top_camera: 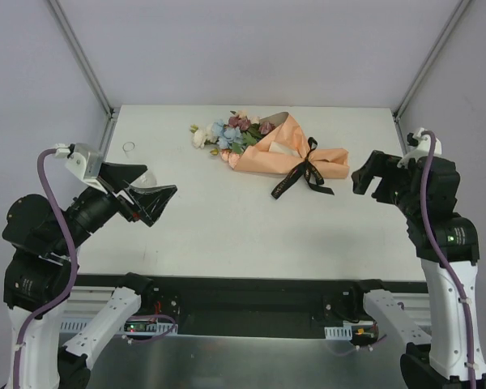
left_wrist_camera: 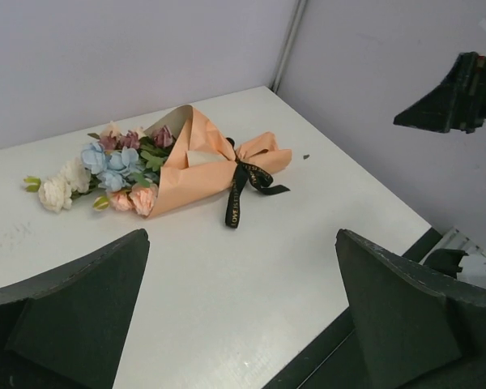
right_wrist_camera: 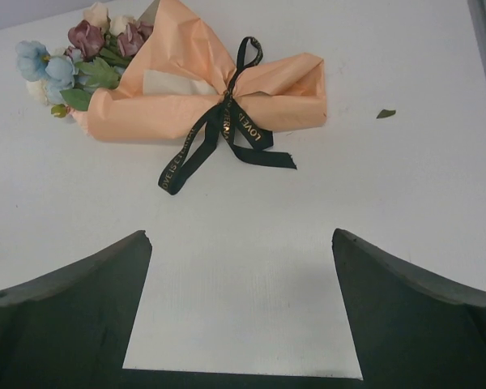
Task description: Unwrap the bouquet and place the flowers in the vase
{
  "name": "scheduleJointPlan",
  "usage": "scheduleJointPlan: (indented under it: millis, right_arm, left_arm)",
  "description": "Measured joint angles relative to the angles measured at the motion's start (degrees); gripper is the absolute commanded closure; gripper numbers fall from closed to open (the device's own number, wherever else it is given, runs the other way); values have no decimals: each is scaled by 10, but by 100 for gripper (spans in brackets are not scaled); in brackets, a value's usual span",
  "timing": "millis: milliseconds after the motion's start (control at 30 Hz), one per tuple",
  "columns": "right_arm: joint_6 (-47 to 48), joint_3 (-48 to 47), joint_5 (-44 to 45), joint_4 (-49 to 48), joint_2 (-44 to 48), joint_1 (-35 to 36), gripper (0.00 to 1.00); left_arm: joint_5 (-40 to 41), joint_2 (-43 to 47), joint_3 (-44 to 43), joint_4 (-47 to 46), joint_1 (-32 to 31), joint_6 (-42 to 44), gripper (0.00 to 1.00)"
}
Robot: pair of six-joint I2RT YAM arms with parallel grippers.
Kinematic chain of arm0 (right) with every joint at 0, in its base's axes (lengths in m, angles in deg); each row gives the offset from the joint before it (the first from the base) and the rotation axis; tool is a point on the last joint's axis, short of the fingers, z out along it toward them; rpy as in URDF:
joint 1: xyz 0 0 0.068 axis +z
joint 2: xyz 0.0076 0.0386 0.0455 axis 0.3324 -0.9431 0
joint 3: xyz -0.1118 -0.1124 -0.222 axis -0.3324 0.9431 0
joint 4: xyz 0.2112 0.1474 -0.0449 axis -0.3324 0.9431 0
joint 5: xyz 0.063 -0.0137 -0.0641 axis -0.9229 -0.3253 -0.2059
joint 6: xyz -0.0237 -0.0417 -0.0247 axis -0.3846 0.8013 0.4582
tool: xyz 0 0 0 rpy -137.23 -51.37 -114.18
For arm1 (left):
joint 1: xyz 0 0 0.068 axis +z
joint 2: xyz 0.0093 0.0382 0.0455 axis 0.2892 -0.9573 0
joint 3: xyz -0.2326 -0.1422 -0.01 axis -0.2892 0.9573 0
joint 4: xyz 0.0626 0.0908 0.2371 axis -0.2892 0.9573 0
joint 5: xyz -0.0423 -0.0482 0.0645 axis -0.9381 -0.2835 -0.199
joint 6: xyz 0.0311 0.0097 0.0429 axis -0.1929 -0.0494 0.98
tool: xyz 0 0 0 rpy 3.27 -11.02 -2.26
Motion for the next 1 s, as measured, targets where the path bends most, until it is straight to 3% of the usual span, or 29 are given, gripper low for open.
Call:
scheduleJointPlan:
  millis: [267, 467, 667, 867, 1000]
  right_arm:
    - [-50, 50, -69, -72, -80, 1, 3]
    - [-75, 19, -136, -153, -269, 9, 3]
    - [-54, -158, -136, -165, -535, 5, 4]
    - [-60, -353, -171, -170, -734, -48, 3]
    - [-83, -452, -223, -178, -846, -89, 3]
  left_arm:
    - [-39, 5, 10, -4, 0, -38, 1]
    - [-101, -58, 106, -21, 0, -114, 1]
    - [-169, -171, 237, -17, -5, -167, 1]
    - [-158, -139, 278, -3, -59, -202, 1]
    - [-112, -140, 280, -25, -145, -227, 2]
